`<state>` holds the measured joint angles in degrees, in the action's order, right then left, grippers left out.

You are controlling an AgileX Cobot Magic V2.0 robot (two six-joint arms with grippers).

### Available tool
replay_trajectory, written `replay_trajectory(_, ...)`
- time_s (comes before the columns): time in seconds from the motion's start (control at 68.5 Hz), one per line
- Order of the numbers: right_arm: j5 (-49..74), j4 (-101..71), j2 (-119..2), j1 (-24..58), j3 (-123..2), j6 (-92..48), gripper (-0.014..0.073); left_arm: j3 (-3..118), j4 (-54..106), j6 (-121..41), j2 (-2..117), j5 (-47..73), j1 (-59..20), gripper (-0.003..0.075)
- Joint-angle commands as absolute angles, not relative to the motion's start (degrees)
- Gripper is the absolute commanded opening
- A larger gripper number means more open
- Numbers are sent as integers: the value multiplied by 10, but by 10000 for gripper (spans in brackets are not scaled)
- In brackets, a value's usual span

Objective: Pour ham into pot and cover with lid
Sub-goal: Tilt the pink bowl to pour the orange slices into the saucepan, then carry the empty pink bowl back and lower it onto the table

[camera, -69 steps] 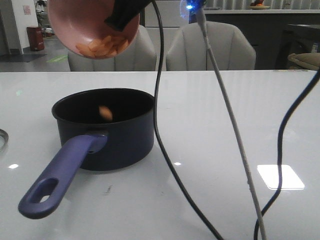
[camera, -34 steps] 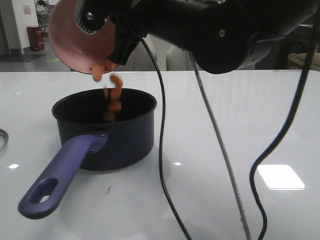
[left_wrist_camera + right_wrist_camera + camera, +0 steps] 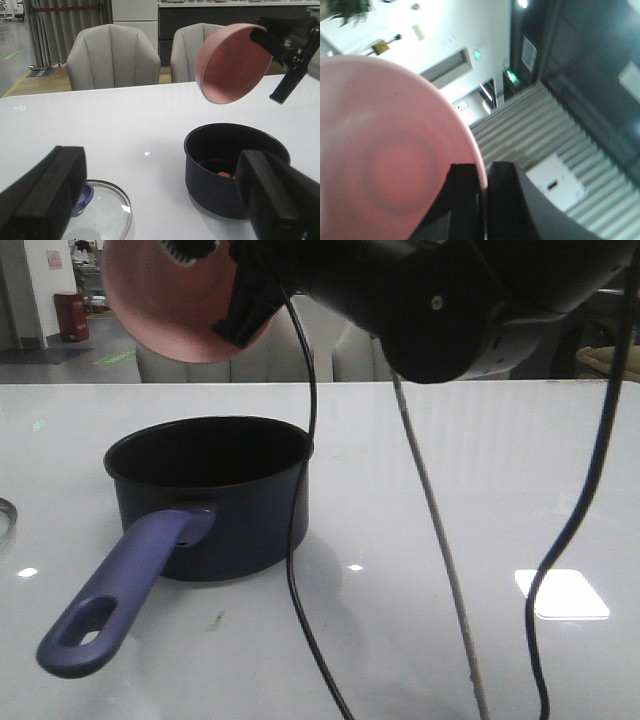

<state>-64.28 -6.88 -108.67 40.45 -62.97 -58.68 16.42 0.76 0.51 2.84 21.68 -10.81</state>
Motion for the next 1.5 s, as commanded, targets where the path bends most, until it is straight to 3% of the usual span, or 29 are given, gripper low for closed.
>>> replay_trajectory(0.0, -689, -121, -1017, 403, -651, -531, 138, 180, 8, 6, 34, 170, -112, 637)
replay_trajectory(0.379, -310, -412, -850, 393, -651, -492, 138, 180, 8, 6, 34, 170, -112, 637)
replay_trajectory(0.628, -68, -460, -825, 339, -651, -506, 138, 180, 8, 6, 34, 170, -112, 637)
replay_trajectory(1.124, 160, -437, -825, 188, -650, -525, 138, 180, 8, 6, 34, 170, -112, 637)
replay_trajectory(1.489, 249, -217, -844, 45, -650, -267, 138, 180, 8, 6, 34, 170, -112, 637)
